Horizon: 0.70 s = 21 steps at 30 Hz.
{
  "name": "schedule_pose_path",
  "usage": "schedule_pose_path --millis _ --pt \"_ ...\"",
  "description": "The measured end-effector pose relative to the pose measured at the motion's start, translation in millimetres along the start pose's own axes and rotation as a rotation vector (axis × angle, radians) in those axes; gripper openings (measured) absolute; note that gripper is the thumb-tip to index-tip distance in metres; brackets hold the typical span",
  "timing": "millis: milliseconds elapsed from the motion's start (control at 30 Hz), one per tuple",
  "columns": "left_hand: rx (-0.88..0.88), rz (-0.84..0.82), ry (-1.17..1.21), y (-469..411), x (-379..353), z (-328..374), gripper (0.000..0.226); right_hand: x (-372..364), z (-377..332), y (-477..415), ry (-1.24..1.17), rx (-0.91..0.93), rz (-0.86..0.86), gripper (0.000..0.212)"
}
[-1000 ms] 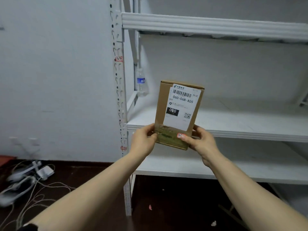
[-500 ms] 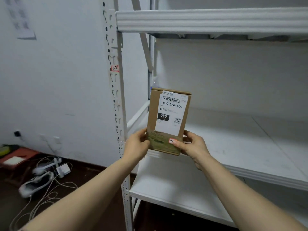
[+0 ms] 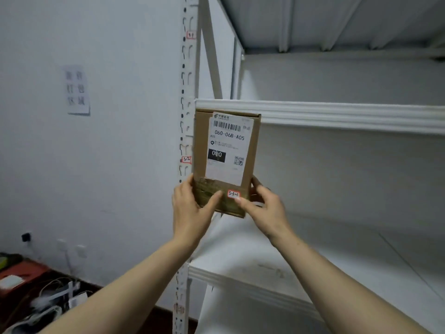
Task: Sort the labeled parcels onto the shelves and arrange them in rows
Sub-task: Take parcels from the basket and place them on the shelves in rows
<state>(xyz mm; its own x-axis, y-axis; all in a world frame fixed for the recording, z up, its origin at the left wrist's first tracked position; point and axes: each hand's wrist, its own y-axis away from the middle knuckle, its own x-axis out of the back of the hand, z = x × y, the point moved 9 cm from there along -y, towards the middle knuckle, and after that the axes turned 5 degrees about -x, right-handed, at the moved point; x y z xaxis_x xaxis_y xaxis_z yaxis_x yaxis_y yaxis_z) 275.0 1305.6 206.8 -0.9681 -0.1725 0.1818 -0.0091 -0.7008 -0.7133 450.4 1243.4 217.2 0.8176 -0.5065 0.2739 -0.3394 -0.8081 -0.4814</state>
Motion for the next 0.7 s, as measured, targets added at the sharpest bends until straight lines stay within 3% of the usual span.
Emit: schedule_pose_path --millis 167,333,533,700 --pt "-0.102 0.008 0.046 -47.5 12.2 44.6 0.075 19.9 -65.0 -23.4 0.003 0.122 0.126 0.036" --pt "-0.276 0.022 0.033 -96.6 14.7 111.1 0.071 60.1 -131.4 -52.3 0.078 0.242 0.291 0.014" --pt "-0.394 -0.004 0.0 -149.5 28.3 167.2 0.053 94.8 -199.1 -91.7 0.305 0.299 0.349 0.025" --pt "-0.419 -0.1 -0.216 -177.2 31.3 171.3 0.05 100.6 -211.8 -128.9 0.442 0.23 0.357 0.028"
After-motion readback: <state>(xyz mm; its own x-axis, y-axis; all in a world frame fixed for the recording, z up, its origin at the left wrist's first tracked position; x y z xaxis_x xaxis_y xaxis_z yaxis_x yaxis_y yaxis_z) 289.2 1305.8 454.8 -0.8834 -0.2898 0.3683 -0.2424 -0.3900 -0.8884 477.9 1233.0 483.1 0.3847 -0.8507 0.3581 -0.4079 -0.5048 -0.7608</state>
